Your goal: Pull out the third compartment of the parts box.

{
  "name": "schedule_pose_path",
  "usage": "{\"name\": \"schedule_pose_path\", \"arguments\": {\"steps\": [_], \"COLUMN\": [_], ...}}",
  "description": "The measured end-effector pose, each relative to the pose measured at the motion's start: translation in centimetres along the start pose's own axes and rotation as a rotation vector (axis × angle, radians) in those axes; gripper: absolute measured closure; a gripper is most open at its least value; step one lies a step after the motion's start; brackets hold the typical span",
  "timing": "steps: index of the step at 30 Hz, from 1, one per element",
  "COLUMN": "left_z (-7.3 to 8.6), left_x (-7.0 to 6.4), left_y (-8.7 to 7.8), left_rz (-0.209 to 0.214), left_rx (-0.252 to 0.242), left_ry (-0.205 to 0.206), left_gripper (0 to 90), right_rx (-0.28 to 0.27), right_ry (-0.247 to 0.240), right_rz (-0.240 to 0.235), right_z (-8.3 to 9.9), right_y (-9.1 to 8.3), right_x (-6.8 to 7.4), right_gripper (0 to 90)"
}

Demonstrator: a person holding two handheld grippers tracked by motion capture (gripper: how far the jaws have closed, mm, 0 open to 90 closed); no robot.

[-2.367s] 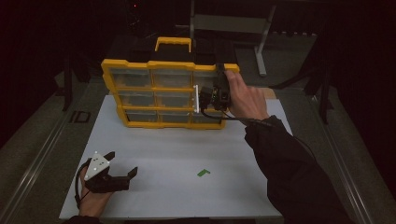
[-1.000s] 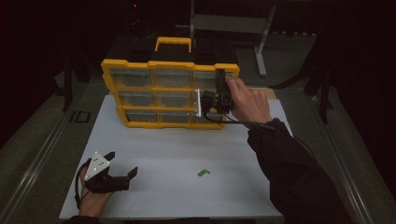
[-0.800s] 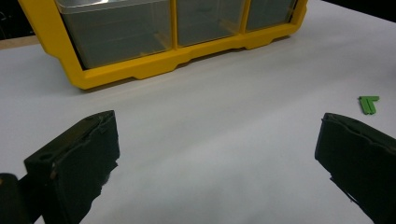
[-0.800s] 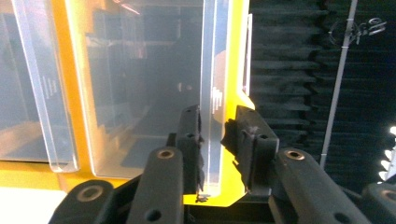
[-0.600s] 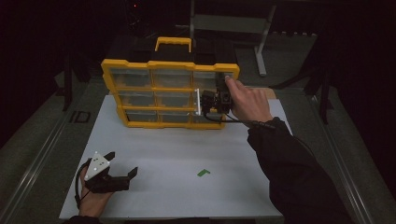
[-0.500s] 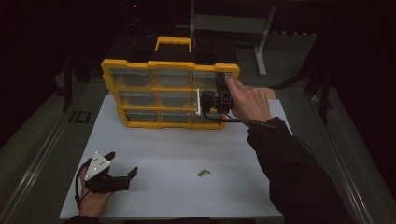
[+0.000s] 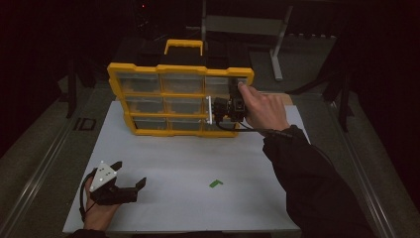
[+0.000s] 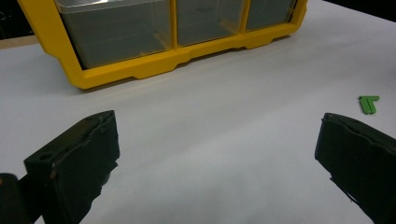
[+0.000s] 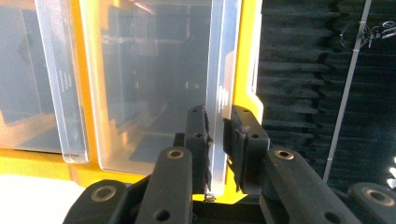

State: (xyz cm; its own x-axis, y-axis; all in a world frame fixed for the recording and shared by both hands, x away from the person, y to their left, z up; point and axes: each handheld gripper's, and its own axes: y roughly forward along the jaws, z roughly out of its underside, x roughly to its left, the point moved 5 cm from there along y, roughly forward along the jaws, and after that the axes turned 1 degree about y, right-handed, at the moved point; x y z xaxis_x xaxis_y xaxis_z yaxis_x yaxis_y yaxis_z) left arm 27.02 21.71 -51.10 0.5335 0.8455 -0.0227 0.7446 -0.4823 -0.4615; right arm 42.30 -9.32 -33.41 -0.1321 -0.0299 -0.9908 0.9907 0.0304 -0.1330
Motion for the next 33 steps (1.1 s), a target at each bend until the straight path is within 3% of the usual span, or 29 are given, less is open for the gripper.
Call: {"name": "schedule_pose_path", "arguments": {"steps": [33], "left_z": [0.0], "left_x": [0.0], "left_y": [0.0], "left_rz": [-0.003], "left_rx": [-0.001], "left_ry": [0.0], "left_gripper": [0.1], "right_rx": [-0.049], "right_ry": [-0.016], "right_rz": [0.009], "right_z": [0.2], "right_y": [-3.9], "right_x": [0.4], "right_gripper": [78.6]}}
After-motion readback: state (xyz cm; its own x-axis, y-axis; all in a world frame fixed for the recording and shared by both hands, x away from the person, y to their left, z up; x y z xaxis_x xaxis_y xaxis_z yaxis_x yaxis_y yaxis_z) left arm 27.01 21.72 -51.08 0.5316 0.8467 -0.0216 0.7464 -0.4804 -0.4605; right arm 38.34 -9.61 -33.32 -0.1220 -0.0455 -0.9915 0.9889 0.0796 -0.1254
